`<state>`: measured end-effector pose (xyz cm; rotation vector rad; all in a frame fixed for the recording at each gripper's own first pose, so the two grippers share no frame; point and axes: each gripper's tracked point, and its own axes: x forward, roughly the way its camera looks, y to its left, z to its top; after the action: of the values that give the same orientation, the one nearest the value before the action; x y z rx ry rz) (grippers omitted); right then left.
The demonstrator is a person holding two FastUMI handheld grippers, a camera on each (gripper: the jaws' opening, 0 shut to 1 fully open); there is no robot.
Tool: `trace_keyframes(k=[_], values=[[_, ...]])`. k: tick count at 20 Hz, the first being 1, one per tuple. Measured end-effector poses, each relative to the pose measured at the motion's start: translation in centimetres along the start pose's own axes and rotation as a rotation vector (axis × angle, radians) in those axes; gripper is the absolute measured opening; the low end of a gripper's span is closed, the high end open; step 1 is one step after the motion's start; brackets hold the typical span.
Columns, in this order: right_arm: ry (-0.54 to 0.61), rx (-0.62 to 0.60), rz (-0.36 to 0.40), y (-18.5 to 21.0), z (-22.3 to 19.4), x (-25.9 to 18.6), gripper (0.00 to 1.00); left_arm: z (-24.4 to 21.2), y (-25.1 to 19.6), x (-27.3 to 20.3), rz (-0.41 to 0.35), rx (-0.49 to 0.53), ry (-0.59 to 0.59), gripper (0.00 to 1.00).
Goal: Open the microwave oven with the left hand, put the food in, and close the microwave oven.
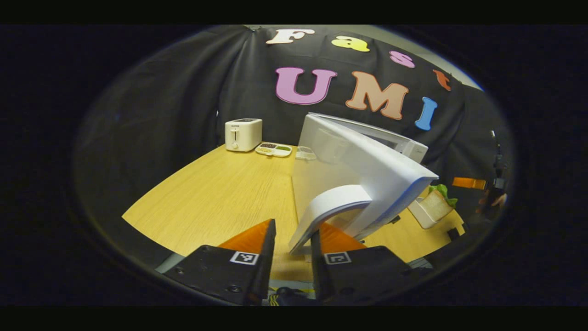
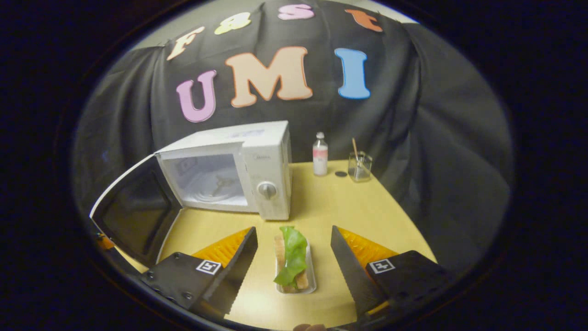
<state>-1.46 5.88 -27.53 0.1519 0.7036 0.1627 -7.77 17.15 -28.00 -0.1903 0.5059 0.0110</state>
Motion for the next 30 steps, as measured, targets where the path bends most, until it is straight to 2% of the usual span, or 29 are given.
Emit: trace_keyframes(k=[1, 2, 4, 5, 11, 14, 15, 16, 17, 18, 20, 21, 22, 23, 25, 26, 27, 28, 29, 30], values=[[0.031, 0.015, -0.007, -0.2, -1.3, 0.6, 0.98, -0.1, -0.3, 0.1, -0.005, -0.003, 0.002, 0.45], [0.054, 0.016, -0.014, -0.3, -2.4, 1.1, 0.97, -0.1, -0.4, -0.1, -0.003, -0.004, 0.002, 0.59], [0.096, -0.001, -0.019, -0.4, -4.3, 1.8, 1.0, -0.1, -0.6, 0.1, -0.004, -0.018, -0.002, 0.69], [0.111, -0.012, -0.019, -0.4, -5.0, 2.1, 0.98, -0.3, -0.5, 0.2, -0.001, -0.026, 0.005, 0.69], [0.148, -0.076, -0.02, -0.4, -7.3, 3.2, 1.0, -1.4, -0.3, -0.3, -0.012, -0.048, 0.056, 0.7], [0.171, -0.085, -0.013, -0.6, -8.3, 3.4, 0.98, -1.2, 0.4, -2.0, 0.022, -0.016, 0.058, 0.7], [0.167, -0.083, -0.016, -0.7, -8.2, 3.6, 0.98, -0.5, 0.9, -2.7, 0.043, 0.003, 0.038, 0.79], [0.166, -0.081, -0.017, -0.8, -8.1, 3.7, 0.99, -0.1, 1.2, -3.1, 0.047, 0.013, 0.024, 0.94], [0.169, -0.082, -0.019, -0.8, -8.3, 3.7, 0.99, 0.4, 1.1, -4.1, 0.054, 0.021, 0.015, 1.0], [0.177, -0.087, -0.02, -0.9, -8.4, 3.8, 0.98, 0.9, 1.2, -4.8, 0.056, 0.029, 0.005, 0.97], [0.182, -0.091, -0.021, -1.0, -8.5, 3.9, 0.93, 2.5, 1.7, -6.2, 0.079, 0.045, -0.024, 0.97], [0.184, -0.095, -0.022, -0.9, -8.7, 4.0, 0.85, 3.6, 1.6, -7.1, 0.076, 0.046, -0.052, 0.98], [0.194, -0.099, -0.019, -0.8, -8.9, 4.0, 0.82, 4.9, 1.4, -7.8, 0.074, 0.043, -0.076, 0.97], [0.198, -0.106, -0.013, -0.7, -8.9, 4.2, 0.87, 6.5, 1.6, -8.5, 0.086, 0.049, -0.111, 0.99], [0.206, -0.114, -0.01, -0.4, -9.2, 4.1, 0.63, 10.1, 1.8, -10.1, 0.114, 0.076, -0.206, 0.97], [0.213, -0.11, -0.004, -0.2, -9.4, 3.8, 0.6, 11.7, 1.7, -10.6, 0.122, 0.086, -0.248, 0.96], [0.222, -0.102, 0.018, 0.3, -9.5, 3.9, 0.49, 13.2, 1.1, -11.1, 0.121, 0.095, -0.285, 0.96], [0.229, -0.108, 0.015, 0.6, -9.6, 4.0, 0.46, 14.6, 0.6, -11.5, 0.123, 0.109, -0.32, 0.99], [0.229, -0.12, 0.014, 0.5, -9.5, 4.0, 0.37, 15.8, 0.2, -12.0, 0.125, 0.128, -0.353, 0.98], [0.225, -0.139, 0.007, 0.6, -9.4, 3.9, 0.36, 16.7, -0.2, -12.1, 0.127, 0.155, -0.374, 0.96]])
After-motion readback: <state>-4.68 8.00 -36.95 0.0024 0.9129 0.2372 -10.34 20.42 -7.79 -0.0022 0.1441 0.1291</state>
